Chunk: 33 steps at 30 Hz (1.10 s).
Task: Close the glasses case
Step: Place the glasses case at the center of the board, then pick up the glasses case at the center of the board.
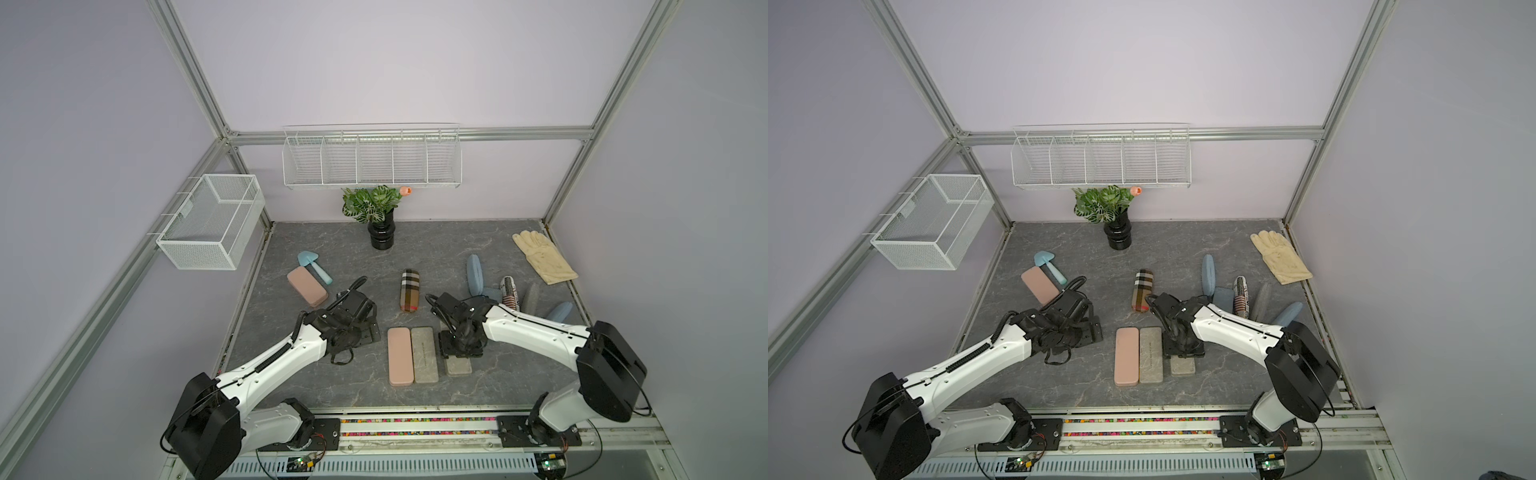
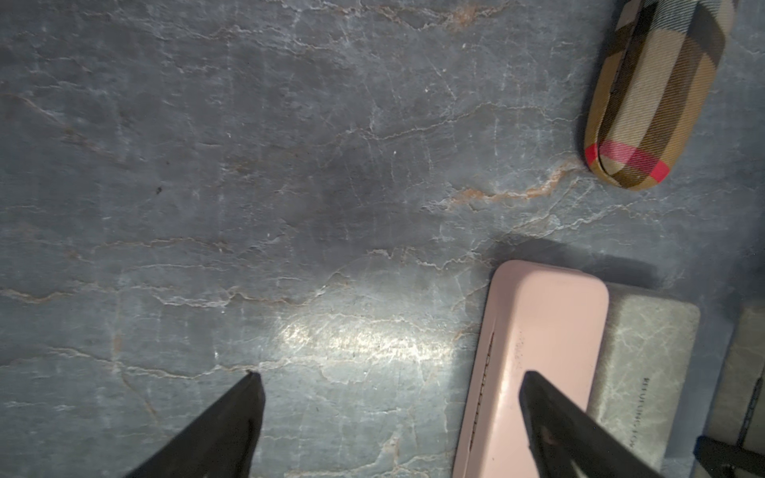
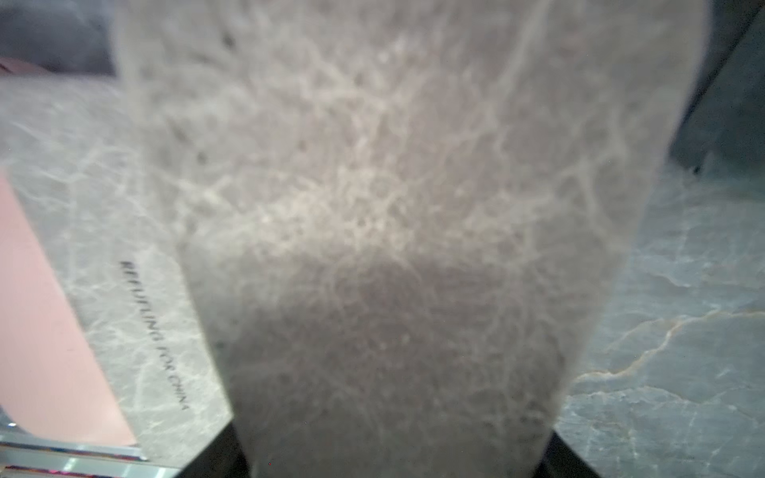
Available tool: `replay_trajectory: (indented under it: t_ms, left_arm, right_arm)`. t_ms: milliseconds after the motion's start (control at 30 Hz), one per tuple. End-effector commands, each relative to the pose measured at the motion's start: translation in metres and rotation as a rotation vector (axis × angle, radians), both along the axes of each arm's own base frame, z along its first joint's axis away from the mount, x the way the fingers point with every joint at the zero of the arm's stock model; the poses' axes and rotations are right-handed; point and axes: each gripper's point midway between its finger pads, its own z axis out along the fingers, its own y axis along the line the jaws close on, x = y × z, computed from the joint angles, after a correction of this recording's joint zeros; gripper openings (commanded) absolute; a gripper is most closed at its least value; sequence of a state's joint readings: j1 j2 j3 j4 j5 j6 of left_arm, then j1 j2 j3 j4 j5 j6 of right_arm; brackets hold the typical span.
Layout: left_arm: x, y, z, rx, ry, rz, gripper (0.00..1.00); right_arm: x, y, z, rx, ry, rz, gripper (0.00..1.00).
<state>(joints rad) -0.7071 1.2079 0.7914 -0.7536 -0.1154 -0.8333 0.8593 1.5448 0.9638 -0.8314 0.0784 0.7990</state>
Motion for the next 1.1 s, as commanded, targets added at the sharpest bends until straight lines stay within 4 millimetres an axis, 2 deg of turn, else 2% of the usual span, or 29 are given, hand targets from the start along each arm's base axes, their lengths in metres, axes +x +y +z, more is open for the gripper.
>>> replay_trajectory:
  t_ms: [0, 133, 267, 367, 500, 567, 700, 867, 967, 1067]
  left_arm:
    - [0.000, 0.003, 0.000, 0.005, -0.006, 0.002, 0.97]
    - [0.002, 0.003, 0.000, 0.009, -0.006, 0.007, 0.97]
    - [0.003, 0.003, 0.000, 0.019, -0.004, 0.012, 0.97]
    - [0.005, 0.002, 0.001, 0.023, -0.005, 0.012, 0.97]
    - [0.009, 0.000, 0.002, 0.032, -0.007, 0.011, 0.97]
    - [0.012, -0.003, 0.003, 0.034, -0.007, 0.007, 0.97]
    - [0.018, -0.006, 0.003, 0.035, -0.012, 0.009, 0.97]
    - [0.027, 0.000, 0.006, 0.041, -0.013, 0.038, 0.97]
    - [0.034, 0.011, 0.010, 0.036, -0.013, 0.065, 0.99]
    - [0.039, 0.022, 0.016, 0.037, -0.017, 0.089, 1.00]
  right_arm:
    - [0.002, 0.008, -0.005, 0.022, -0.037, -0.084, 0.58]
    - [-0.003, 0.020, -0.015, 0.018, -0.020, -0.072, 0.67]
    - [-0.005, 0.022, -0.014, -0.003, -0.015, -0.066, 0.84]
    - [-0.004, 0.013, 0.000, -0.032, -0.044, -0.071, 0.91]
    - [0.005, -0.004, 0.030, -0.055, -0.112, -0.073, 0.93]
    - [0.015, -0.017, 0.042, -0.068, -0.143, -0.087, 0.94]
    - [0.041, -0.054, 0.048, -0.103, -0.136, -0.130, 0.95]
    - [0.077, -0.083, 0.038, -0.154, -0.086, -0.141, 1.00]
    - [0.099, -0.095, 0.028, -0.154, -0.063, -0.161, 0.97]
    - [0.121, -0.099, 0.019, -0.132, -0.057, -0.173, 0.96]
